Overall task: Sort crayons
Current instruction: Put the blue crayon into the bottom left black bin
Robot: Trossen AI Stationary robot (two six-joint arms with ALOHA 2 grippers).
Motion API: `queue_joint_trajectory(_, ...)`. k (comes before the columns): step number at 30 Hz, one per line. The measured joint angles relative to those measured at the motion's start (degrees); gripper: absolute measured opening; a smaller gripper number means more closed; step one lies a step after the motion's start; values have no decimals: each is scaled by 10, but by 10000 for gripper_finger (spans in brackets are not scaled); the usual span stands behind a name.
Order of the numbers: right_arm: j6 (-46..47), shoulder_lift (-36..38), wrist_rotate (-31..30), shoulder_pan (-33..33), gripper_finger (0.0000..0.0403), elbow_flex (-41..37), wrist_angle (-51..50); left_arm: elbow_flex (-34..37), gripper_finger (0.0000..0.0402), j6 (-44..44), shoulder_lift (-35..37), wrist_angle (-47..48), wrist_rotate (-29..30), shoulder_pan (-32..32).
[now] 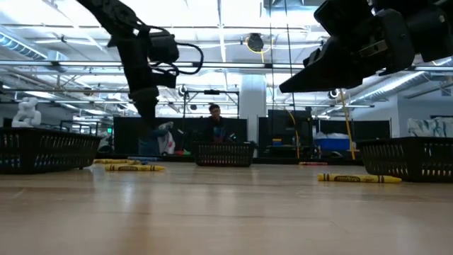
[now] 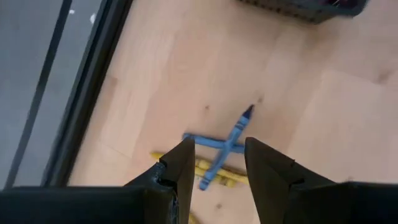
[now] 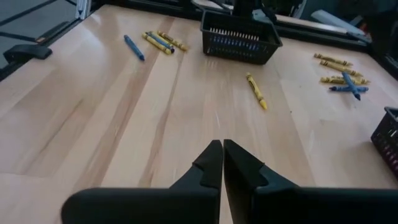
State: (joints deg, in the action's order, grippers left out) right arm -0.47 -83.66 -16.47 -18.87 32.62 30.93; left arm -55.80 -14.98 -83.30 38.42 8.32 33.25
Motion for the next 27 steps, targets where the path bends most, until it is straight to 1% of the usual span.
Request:
queue_joint_trajectory(5,-4,0,0,0,0,0,11,0,132,-42,-25,-4,-10,17)
queue_joint_trajectory(12,-2,0,1,0,0,0,10,1,137,-70,-102,1,-21,18)
queue_joint_trajectory(15,-3,0,1,0,0,0,10,1,158,-70,-122,-4,-9,19)
queue_joint_trajectory(18,-3,0,1,0,0,0,10,1,194,-72,-130,-4,11,19)
queue_joint_trajectory(22,-2,0,1,0,0,0,10,1,234,-89,-131,-6,17,19)
queue_joint_trajectory(24,-2,0,1,0,0,0,10,1,242,-107,-131,-6,17,19)
queue_joint_trajectory(27,-1,0,1,0,0,0,10,1,237,-127,-131,-11,17,20)
